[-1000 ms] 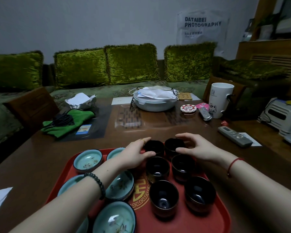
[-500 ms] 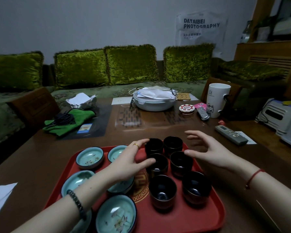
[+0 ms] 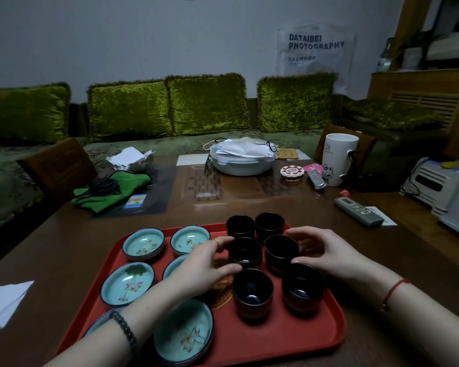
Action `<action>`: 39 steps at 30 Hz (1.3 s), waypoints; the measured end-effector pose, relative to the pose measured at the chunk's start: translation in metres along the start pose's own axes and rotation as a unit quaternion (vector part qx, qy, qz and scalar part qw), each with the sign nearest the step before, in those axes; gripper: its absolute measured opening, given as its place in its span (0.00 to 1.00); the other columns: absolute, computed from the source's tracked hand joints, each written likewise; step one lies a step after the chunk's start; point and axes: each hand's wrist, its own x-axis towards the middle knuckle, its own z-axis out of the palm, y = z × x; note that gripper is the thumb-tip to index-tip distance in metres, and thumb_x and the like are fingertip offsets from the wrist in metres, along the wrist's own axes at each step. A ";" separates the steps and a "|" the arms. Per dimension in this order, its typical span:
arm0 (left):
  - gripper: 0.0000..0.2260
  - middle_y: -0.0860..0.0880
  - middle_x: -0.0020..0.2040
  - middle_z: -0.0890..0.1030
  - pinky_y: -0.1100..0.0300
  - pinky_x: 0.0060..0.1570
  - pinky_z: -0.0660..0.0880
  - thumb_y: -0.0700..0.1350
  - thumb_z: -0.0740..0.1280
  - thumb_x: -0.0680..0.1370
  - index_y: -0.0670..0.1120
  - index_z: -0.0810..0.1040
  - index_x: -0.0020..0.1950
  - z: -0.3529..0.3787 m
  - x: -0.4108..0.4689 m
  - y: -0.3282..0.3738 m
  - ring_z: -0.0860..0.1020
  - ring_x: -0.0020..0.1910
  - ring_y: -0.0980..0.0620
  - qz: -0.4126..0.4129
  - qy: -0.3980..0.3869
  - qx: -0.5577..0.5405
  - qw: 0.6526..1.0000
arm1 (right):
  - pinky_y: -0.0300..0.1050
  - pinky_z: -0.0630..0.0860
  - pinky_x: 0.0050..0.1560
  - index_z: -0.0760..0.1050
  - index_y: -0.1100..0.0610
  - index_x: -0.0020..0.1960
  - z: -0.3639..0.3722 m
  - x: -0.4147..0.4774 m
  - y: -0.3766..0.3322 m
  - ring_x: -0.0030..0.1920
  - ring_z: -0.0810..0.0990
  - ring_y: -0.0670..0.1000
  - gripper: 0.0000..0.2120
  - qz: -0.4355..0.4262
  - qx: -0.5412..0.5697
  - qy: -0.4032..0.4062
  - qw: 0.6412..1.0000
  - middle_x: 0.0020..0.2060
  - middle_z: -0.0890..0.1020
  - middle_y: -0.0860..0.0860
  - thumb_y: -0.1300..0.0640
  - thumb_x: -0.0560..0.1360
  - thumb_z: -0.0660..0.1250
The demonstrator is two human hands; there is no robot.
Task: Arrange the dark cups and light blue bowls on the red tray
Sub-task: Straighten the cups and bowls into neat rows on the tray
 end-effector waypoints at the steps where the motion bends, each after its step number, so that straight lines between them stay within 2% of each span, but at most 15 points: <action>1: 0.27 0.48 0.64 0.75 0.54 0.64 0.71 0.45 0.71 0.71 0.46 0.67 0.68 0.000 0.001 0.000 0.74 0.63 0.53 0.000 0.003 0.004 1.000 | 0.35 0.75 0.52 0.72 0.52 0.60 0.001 0.001 0.000 0.49 0.80 0.48 0.26 -0.001 -0.005 0.001 1.000 0.52 0.80 0.50 0.60 0.64 0.75; 3: 0.27 0.49 0.65 0.74 0.62 0.64 0.69 0.46 0.71 0.71 0.46 0.66 0.68 0.001 0.002 -0.001 0.73 0.63 0.55 0.003 0.013 0.020 1.000 | 0.35 0.75 0.51 0.73 0.54 0.61 0.003 0.004 0.000 0.47 0.80 0.47 0.27 0.000 -0.011 0.006 1.000 0.50 0.81 0.51 0.60 0.64 0.75; 5: 0.27 0.50 0.65 0.74 0.74 0.57 0.65 0.47 0.70 0.71 0.47 0.67 0.68 0.001 0.002 -0.001 0.72 0.63 0.56 0.014 0.028 0.051 0.998 | 0.38 0.75 0.51 0.73 0.54 0.61 0.005 0.005 0.001 0.46 0.80 0.48 0.27 0.002 -0.013 0.013 1.000 0.50 0.82 0.53 0.59 0.64 0.76; 7: 0.27 0.51 0.66 0.73 0.76 0.53 0.62 0.48 0.70 0.71 0.47 0.66 0.68 0.000 0.003 0.000 0.71 0.64 0.57 0.019 0.035 0.068 0.997 | 0.39 0.75 0.52 0.73 0.53 0.60 0.005 0.006 0.001 0.46 0.80 0.48 0.27 0.003 -0.012 0.016 1.000 0.50 0.82 0.54 0.59 0.63 0.76; 11: 0.27 0.50 0.67 0.73 0.69 0.60 0.64 0.49 0.70 0.72 0.48 0.66 0.69 0.000 0.006 -0.001 0.69 0.66 0.55 0.018 0.038 0.085 0.995 | 0.42 0.76 0.54 0.73 0.53 0.60 0.007 0.008 0.003 0.47 0.81 0.49 0.28 0.012 -0.013 0.023 1.000 0.50 0.82 0.53 0.58 0.63 0.77; 15: 0.27 0.50 0.66 0.73 0.74 0.54 0.61 0.50 0.70 0.72 0.48 0.66 0.68 0.000 0.007 -0.002 0.69 0.66 0.55 0.018 0.042 0.093 0.995 | 0.44 0.76 0.55 0.73 0.50 0.60 0.008 0.009 0.002 0.46 0.80 0.47 0.28 0.018 -0.014 0.029 0.999 0.50 0.82 0.53 0.58 0.62 0.77; 17: 0.27 0.50 0.66 0.73 0.74 0.55 0.61 0.50 0.70 0.71 0.48 0.66 0.69 0.001 0.008 -0.002 0.70 0.66 0.55 0.015 0.039 0.094 0.995 | 0.44 0.76 0.55 0.73 0.49 0.59 0.009 0.009 0.002 0.46 0.80 0.47 0.27 0.019 -0.009 0.028 0.999 0.50 0.82 0.53 0.58 0.62 0.77; 22: 0.28 0.50 0.67 0.72 0.65 0.63 0.63 0.52 0.68 0.72 0.49 0.63 0.70 -0.002 -0.001 0.005 0.68 0.66 0.54 0.023 0.066 0.092 0.993 | 0.46 0.76 0.58 0.71 0.52 0.60 0.002 0.003 -0.005 0.52 0.79 0.49 0.25 0.006 0.022 0.028 0.999 0.54 0.79 0.53 0.60 0.65 0.74; 24: 0.28 0.50 0.66 0.73 0.61 0.65 0.65 0.54 0.67 0.72 0.50 0.63 0.70 -0.004 -0.009 0.012 0.69 0.65 0.55 0.033 0.084 0.076 0.993 | 0.44 0.75 0.59 0.71 0.49 0.58 -0.005 -0.004 -0.011 0.55 0.78 0.46 0.22 -0.007 0.040 0.045 0.998 0.53 0.79 0.50 0.58 0.66 0.73; 26: 0.29 0.52 0.65 0.73 0.61 0.65 0.64 0.57 0.67 0.71 0.52 0.63 0.69 -0.005 -0.020 0.019 0.69 0.64 0.57 0.049 0.086 0.070 0.993 | 0.41 0.75 0.58 0.71 0.45 0.57 -0.010 -0.015 -0.017 0.55 0.78 0.43 0.22 -0.014 0.051 0.051 0.997 0.51 0.79 0.45 0.52 0.65 0.72; 29: 0.35 0.55 0.67 0.69 0.60 0.68 0.59 0.62 0.68 0.67 0.56 0.59 0.70 0.000 -0.038 0.024 0.65 0.67 0.58 0.056 0.054 0.103 0.992 | 0.37 0.73 0.58 0.69 0.41 0.59 -0.013 -0.035 -0.024 0.56 0.76 0.38 0.29 -0.019 0.038 0.021 0.999 0.54 0.78 0.43 0.44 0.59 0.72; 31: 0.38 0.57 0.67 0.67 0.64 0.65 0.56 0.65 0.67 0.65 0.58 0.56 0.70 0.006 -0.049 0.025 0.62 0.67 0.57 0.051 0.040 0.153 0.986 | 0.32 0.71 0.58 0.66 0.38 0.60 -0.011 -0.048 -0.023 0.57 0.74 0.36 0.34 -0.015 0.021 -0.007 1.000 0.57 0.76 0.42 0.42 0.56 0.73; 33: 0.39 0.58 0.66 0.67 0.65 0.64 0.53 0.68 0.66 0.64 0.59 0.55 0.70 0.012 -0.055 0.024 0.62 0.67 0.58 0.053 0.038 0.191 0.979 | 0.35 0.70 0.61 0.63 0.37 0.62 -0.004 -0.059 -0.019 0.58 0.73 0.36 0.38 -0.002 0.000 -0.021 1.000 0.59 0.74 0.41 0.40 0.55 0.75; 35: 0.39 0.58 0.66 0.68 0.62 0.69 0.51 0.69 0.63 0.64 0.58 0.55 0.70 0.017 -0.058 0.022 0.62 0.67 0.58 0.049 0.040 0.217 0.974 | 0.41 0.69 0.65 0.61 0.34 0.63 0.004 -0.067 -0.015 0.60 0.72 0.38 0.40 0.006 -0.021 -0.019 1.000 0.61 0.73 0.40 0.37 0.54 0.74; 39: 0.36 0.57 0.65 0.70 0.56 0.72 0.46 0.68 0.62 0.66 0.56 0.57 0.69 0.024 -0.059 0.022 0.63 0.67 0.58 0.034 0.048 0.239 0.969 | 0.43 0.68 0.66 0.60 0.30 0.61 0.019 -0.073 -0.010 0.61 0.70 0.37 0.36 -0.004 -0.040 0.028 0.999 0.59 0.72 0.37 0.39 0.58 0.74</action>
